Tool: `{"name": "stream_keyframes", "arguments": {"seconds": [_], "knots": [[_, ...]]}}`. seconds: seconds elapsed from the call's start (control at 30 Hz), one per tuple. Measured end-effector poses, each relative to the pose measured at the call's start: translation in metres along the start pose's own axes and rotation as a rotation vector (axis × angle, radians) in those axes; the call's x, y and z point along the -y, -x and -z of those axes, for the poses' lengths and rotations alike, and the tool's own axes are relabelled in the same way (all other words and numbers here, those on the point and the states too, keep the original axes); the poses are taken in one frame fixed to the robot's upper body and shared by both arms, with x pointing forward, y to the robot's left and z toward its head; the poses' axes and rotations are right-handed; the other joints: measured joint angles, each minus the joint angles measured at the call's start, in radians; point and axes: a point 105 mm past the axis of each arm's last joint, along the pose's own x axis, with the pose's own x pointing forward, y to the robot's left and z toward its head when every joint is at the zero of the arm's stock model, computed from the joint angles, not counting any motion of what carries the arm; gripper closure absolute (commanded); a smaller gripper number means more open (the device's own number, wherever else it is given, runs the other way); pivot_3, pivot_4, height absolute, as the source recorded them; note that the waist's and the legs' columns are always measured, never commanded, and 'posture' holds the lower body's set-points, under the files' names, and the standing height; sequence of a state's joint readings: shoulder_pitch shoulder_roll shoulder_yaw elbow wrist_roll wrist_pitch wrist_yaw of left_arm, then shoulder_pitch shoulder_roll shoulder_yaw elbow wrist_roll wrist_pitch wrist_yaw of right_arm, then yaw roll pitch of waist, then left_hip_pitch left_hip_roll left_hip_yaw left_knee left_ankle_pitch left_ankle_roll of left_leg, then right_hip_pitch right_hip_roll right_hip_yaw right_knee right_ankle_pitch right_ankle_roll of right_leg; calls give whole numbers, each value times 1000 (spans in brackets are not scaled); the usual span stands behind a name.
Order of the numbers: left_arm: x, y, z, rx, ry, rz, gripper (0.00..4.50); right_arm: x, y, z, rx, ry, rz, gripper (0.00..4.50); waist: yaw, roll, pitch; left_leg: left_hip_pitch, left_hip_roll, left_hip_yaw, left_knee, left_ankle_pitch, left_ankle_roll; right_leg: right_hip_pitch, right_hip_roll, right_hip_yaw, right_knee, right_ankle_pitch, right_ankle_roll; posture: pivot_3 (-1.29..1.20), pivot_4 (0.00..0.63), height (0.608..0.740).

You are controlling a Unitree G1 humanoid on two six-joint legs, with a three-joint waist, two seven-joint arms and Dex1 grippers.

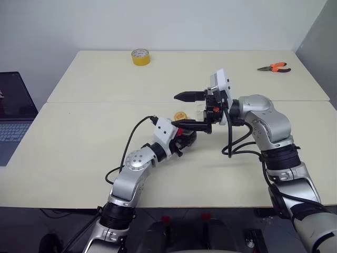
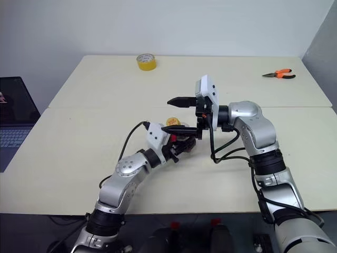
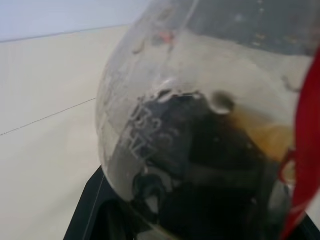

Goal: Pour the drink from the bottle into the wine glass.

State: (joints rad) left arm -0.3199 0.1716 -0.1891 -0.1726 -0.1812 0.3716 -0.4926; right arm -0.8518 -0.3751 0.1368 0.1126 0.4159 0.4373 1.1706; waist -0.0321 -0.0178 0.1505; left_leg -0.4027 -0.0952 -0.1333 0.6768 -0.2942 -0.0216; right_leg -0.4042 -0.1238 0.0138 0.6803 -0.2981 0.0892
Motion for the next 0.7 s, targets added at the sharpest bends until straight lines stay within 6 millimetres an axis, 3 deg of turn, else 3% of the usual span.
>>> {"name": "stream_keyframes", "arguments": {"seconds": [0.1,0.23,0.37,0.53,0.7], "knots": [[-3,0,1,-9,5,-21,2321,5,4,-4,17,2,43,13,0,0,0,0,0,0,0,0,0,0,0,0,0,0,0,0,150,740],[-11,5,5,-23,14,-80,2321,15,6,-29,92,51,208,13,0,0,0,0,0,0,0,0,0,-1,0,0,0,0,0,0,150,740],[-13,7,8,-36,17,-108,2321,9,-3,-39,93,69,306,13,-1,0,0,0,0,0,-1,0,0,-1,0,0,0,0,0,0,150,740],[-16,9,12,-53,11,-141,2321,-12,-15,-25,44,12,359,13,0,0,0,0,0,0,0,0,0,0,0,0,1,0,0,0,150,740],[-17,9,12,-54,9,-149,2321,-14,-20,-10,-39,-8,431,13,0,0,0,0,0,0,-1,0,0,0,0,0,1,0,0,0,150,740]]}}
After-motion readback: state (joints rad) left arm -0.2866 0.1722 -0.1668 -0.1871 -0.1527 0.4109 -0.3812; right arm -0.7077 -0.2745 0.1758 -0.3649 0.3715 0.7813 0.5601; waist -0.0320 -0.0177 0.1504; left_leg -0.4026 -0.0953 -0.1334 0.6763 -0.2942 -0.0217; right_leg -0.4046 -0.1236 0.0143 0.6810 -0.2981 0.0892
